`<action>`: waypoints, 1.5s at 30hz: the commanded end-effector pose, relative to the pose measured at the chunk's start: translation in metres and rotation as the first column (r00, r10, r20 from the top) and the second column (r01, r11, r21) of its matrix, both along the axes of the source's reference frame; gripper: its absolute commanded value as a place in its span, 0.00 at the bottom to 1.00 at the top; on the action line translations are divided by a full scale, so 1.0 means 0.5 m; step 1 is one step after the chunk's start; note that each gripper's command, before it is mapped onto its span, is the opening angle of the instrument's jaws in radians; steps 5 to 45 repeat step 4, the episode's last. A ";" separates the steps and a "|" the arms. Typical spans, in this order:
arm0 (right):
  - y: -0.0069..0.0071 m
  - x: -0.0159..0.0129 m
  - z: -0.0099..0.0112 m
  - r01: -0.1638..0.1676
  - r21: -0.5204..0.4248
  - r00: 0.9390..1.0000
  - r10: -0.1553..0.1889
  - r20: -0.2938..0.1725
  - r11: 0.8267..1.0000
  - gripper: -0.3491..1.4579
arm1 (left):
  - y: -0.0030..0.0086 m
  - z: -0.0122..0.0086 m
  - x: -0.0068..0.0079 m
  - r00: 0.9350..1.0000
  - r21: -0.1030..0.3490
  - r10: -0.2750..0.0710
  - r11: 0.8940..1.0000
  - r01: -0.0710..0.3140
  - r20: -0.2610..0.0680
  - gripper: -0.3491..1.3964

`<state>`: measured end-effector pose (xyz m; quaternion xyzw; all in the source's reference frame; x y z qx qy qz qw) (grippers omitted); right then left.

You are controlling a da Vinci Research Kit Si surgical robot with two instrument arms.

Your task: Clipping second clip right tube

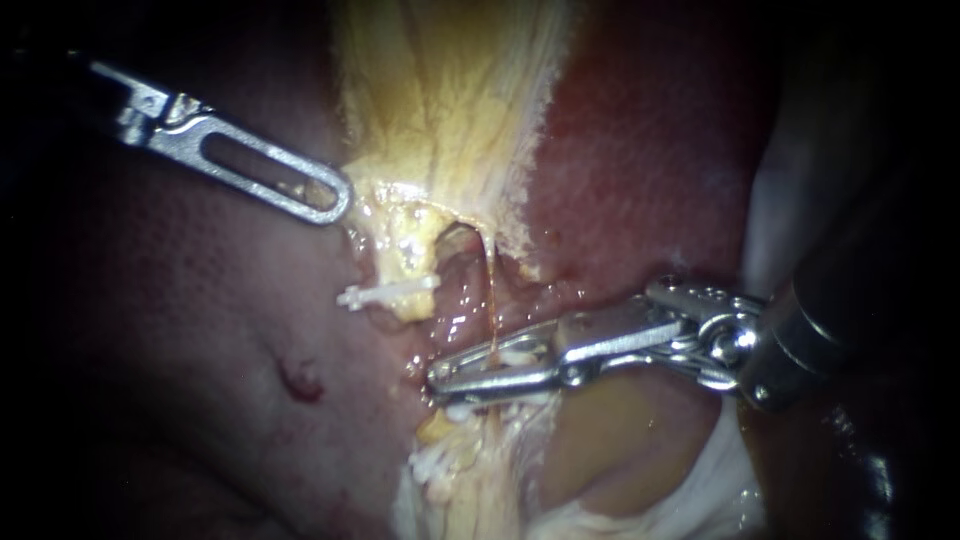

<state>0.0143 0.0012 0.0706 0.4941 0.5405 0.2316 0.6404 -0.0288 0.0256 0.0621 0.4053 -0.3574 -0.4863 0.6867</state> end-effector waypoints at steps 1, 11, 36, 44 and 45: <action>0.0000 -0.0001 0.0001 0.003 0.000 1.000 -0.003 -0.001 1.000 0.00 | 0.0000 0.0000 0.0000 1.000 0.000 0.000 1.000 0.000 0.000 0.00; 0.0001 -0.0001 0.0004 0.003 0.000 1.000 -0.003 -0.001 1.000 0.00 | 0.0000 0.0000 0.0000 1.000 0.000 0.000 1.000 0.000 0.000 0.00; 0.0001 -0.0001 0.0004 0.003 0.000 1.000 -0.003 -0.001 1.000 0.00 | 0.0000 0.0000 0.0000 1.000 0.000 0.000 1.000 0.000 0.000 0.00; 0.0001 -0.0001 0.0004 0.003 0.000 1.000 -0.003 -0.001 1.000 0.00 | 0.0000 0.0000 0.0000 1.000 0.000 0.000 1.000 0.000 0.000 0.00; 0.0001 -0.0001 0.0004 0.003 0.000 1.000 -0.003 -0.001 1.000 0.00 | 0.0000 0.0000 0.0000 1.000 0.000 0.000 1.000 0.000 0.000 0.00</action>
